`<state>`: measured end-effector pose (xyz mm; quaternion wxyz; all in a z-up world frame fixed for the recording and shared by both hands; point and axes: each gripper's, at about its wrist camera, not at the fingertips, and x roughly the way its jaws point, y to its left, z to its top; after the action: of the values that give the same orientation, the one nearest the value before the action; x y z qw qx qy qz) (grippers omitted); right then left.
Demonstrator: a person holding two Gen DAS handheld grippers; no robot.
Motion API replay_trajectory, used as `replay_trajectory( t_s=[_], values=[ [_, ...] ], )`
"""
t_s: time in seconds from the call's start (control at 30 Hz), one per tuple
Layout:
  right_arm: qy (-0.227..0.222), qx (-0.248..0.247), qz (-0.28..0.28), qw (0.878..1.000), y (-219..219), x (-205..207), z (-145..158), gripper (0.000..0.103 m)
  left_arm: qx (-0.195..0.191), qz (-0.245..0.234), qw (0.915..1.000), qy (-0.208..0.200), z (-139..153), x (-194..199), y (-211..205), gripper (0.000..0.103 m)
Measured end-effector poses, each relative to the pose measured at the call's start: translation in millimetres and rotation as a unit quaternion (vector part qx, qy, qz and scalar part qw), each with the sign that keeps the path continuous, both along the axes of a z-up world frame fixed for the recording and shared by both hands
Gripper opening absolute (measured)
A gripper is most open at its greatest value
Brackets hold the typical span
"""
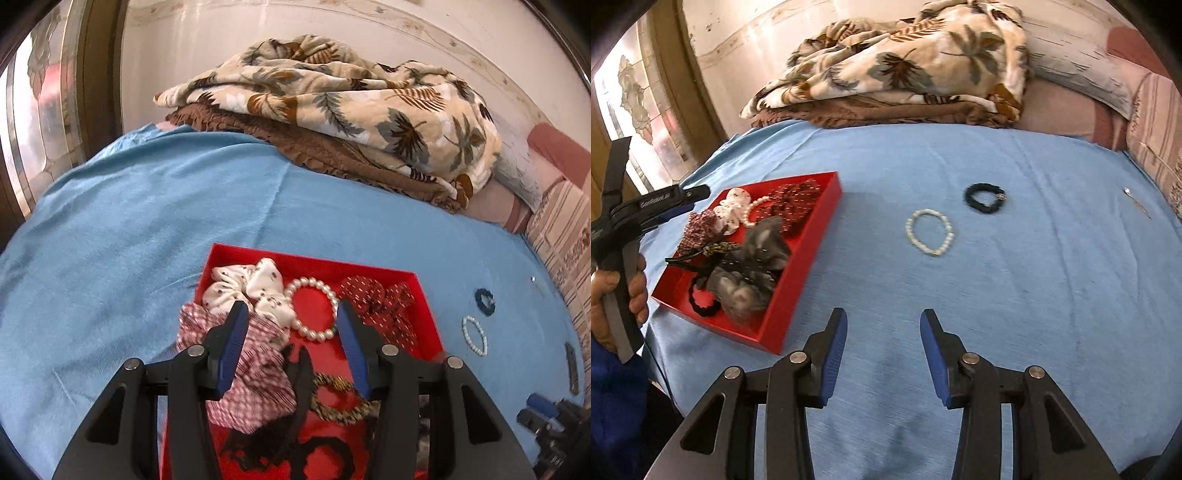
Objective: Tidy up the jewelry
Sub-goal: 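Lift both open tools out of the tray toward the remaining bracelets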
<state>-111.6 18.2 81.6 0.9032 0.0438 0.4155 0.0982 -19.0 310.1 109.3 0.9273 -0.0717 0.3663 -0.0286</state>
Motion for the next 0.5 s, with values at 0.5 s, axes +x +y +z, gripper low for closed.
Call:
replay_trajectory(
  t_s=[0.5],
  values=[
    [-0.012, -0.004, -0.034, 0.999, -61.7, -12.8, 2.5, 0.045, 0.105, -0.069, 0.9920, -0.017, 21.0, -79.0, -109.2, 0.050]
  ],
)
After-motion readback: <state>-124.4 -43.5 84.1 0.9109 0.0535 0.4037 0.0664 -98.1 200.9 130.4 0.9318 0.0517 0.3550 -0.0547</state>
